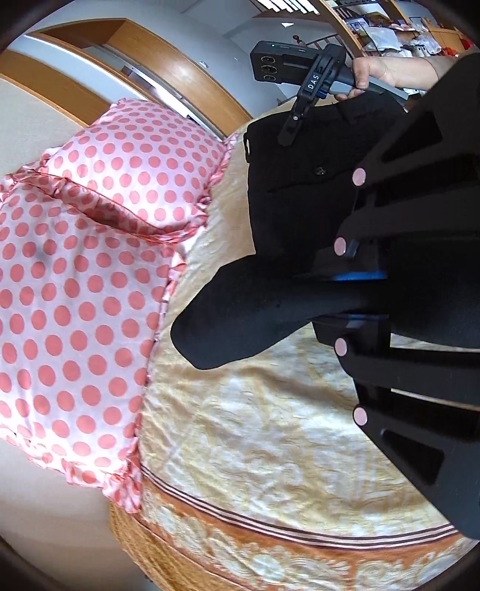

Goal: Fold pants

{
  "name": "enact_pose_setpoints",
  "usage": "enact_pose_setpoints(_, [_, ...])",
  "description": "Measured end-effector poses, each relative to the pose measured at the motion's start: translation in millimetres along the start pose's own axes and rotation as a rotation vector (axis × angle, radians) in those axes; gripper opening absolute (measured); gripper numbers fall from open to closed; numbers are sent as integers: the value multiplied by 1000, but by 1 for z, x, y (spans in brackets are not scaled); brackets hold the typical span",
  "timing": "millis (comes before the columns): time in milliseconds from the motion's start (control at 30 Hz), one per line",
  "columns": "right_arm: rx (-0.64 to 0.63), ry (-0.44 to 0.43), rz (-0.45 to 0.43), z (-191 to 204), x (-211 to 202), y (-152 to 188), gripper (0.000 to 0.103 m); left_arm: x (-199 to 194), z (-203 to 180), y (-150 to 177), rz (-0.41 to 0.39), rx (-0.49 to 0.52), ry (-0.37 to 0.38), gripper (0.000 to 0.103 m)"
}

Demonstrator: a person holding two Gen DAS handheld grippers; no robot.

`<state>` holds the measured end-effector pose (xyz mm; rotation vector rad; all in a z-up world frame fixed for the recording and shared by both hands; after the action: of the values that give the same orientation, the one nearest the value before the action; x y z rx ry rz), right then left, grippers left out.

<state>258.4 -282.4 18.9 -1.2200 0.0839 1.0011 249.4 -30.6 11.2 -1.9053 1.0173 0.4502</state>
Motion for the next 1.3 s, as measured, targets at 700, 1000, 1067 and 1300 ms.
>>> enact_pose_setpoints(700, [-3, 315, 137, -78, 79, -49, 54, 83, 55, -80, -63, -91, -168, 50])
enact_pose_setpoints(1000, [-283, 385, 57, 3, 8, -21, 54, -10, 2, -39, -167, 6, -61, 86])
enact_pose_setpoints(1067, [-325, 370, 83, 20, 14, -4, 54, -9, -14, -10, -111, 35, -24, 86])
enact_pose_setpoints(1300, [-410, 465, 210, 38, 42, 32, 57, 31, -11, 50, -8, 102, -160, 89])
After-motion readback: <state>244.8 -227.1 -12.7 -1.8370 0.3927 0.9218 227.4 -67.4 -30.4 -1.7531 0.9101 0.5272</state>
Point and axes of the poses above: each gripper's, at about its wrist camera, not at the fingertips, and x roughly the way its jaws point, z to its left, y to its underside, the point moved 8 cm from there along x, roughly the way its jaws point, and after that the axes turned 12 degrees about -x, right-handed, at the moved point
